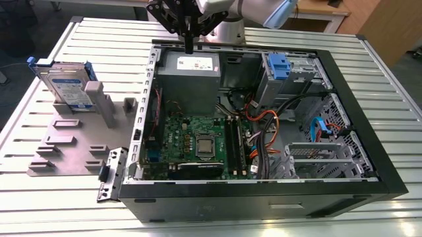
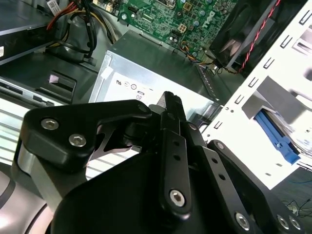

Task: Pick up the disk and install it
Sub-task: 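Reach for the disk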

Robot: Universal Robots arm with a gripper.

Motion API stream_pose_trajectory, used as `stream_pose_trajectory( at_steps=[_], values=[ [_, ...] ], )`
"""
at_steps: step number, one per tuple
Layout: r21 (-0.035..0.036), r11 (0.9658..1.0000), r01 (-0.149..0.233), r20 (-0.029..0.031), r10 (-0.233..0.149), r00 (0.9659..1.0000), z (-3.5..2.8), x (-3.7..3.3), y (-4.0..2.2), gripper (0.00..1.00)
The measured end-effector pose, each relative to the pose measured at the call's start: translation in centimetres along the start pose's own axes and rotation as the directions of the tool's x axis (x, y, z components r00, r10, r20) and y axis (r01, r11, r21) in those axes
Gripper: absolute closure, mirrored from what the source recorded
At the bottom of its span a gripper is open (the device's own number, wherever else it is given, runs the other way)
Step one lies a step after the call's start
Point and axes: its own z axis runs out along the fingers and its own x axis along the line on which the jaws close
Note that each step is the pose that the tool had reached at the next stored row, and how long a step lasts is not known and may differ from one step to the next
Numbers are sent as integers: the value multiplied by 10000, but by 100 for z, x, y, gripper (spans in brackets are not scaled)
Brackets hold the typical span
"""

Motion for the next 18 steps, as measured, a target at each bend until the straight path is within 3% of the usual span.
stream_pose_trajectory(
  at_steps=[18],
  values=[
    [-2, 10000, 2, 27, -2, 10000, -3, 107, -8, 89]
  ],
)
